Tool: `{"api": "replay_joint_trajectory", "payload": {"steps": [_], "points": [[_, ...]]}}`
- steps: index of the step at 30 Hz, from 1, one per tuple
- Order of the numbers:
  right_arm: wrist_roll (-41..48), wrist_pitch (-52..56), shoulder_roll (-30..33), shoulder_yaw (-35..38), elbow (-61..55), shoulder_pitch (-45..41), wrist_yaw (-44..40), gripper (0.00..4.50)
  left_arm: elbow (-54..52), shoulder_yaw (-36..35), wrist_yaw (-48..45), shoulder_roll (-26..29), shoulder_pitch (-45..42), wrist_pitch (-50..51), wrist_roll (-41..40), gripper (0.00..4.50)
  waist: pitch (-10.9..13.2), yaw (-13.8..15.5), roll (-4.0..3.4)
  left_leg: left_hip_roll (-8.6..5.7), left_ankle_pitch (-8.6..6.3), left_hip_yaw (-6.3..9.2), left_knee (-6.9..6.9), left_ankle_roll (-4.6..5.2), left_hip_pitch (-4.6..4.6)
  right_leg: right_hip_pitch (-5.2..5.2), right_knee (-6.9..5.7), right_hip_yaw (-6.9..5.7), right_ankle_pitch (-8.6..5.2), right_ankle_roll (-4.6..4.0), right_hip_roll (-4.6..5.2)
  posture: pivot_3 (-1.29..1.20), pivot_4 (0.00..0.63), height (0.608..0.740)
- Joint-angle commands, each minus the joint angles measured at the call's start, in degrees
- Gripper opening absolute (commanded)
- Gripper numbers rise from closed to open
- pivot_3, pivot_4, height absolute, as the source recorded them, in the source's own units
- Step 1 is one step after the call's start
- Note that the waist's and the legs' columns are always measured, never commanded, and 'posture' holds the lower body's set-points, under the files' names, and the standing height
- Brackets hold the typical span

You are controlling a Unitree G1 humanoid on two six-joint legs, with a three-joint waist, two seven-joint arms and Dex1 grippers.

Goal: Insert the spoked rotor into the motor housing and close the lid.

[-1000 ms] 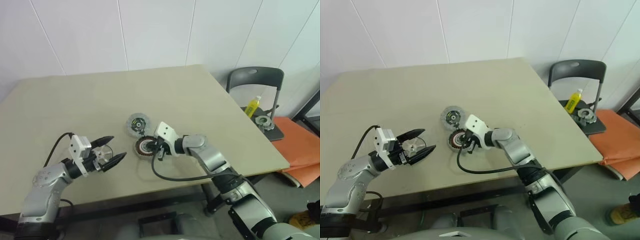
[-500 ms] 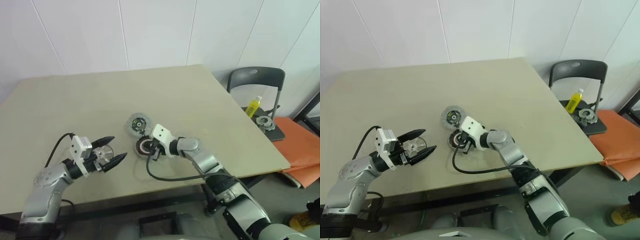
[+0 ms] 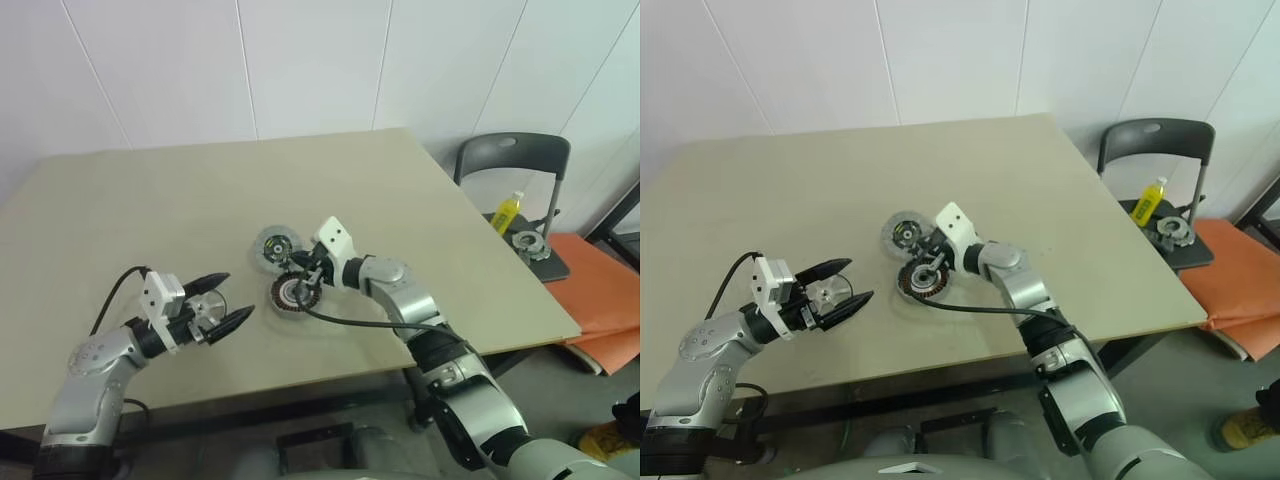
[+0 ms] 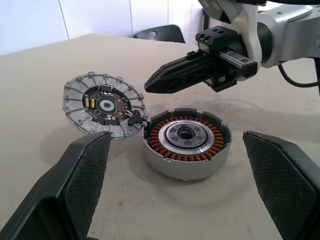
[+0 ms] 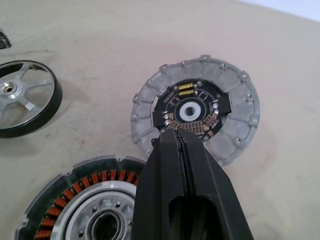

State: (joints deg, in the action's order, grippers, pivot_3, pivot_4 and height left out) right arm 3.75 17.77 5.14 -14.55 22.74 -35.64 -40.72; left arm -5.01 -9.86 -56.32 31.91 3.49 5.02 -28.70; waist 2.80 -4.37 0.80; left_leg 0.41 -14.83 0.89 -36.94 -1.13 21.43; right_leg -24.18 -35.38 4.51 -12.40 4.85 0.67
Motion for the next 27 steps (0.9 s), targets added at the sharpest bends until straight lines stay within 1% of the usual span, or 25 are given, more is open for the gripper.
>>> {"api": "replay_joint_trajectory", "payload": {"steps": [1,9,19,24,27], "points": [[1.35,1.58,0.0,-0.99,-3.36,0.51,-2.6,0.02,0.0,-0.45,-0.59,0.01,-1.23,-1.7,0.17,4.5,0.0,0.0,0.0,0.0,0.0,0.0,0.0,0.0,0.0,0.0,0.0,0.0,0.0,0.0,0.0,0.0,0.0,0.74],[-0.95,5.72,2.27,-4.8,-5.12,2.34,-5.16,0.02,0.89,-0.53,-1.07,-0.16,-1.16,-2.77,0.5,4.5,0.0,0.08,0.0,0.0,0.0,-0.01,-0.02,0.0,-0.01,-0.01,-0.03,0.0,0.0,0.0,0.0,0.0,0.0,0.74],[-6.27,-0.96,2.65,-5.66,-1.3,2.23,1.14,0.02,-0.44,-0.35,-0.42,-0.08,-1.15,-2.07,0.41,4.5,0.0,0.04,0.0,0.01,0.0,-0.03,-0.01,0.0,-0.02,-0.02,-0.02,0.01,0.0,0.0,0.0,0.0,0.0,0.74],[-6.65,-1.37,2.65,-5.59,-0.38,2.26,1.06,0.02,-0.22,-0.6,-0.59,0.19,-1.03,-2.18,0.42,4.5,-0.01,0.09,0.01,0.01,0.0,-0.04,-0.02,0.0,-0.02,-0.02,-0.02,0.01,0.0,0.0,0.01,0.0,0.0,0.74],[-5.05,-0.1,2.08,-4.58,-0.85,2.45,0.25,0.02,0.19,-0.69,-0.77,0.17,-0.93,-2.49,0.51,4.5,-0.01,0.09,0.01,0.01,0.0,-0.04,-0.02,0.0,-0.02,-0.01,-0.02,0.01,0.0,0.0,0.01,0.0,0.0,0.74]]}}
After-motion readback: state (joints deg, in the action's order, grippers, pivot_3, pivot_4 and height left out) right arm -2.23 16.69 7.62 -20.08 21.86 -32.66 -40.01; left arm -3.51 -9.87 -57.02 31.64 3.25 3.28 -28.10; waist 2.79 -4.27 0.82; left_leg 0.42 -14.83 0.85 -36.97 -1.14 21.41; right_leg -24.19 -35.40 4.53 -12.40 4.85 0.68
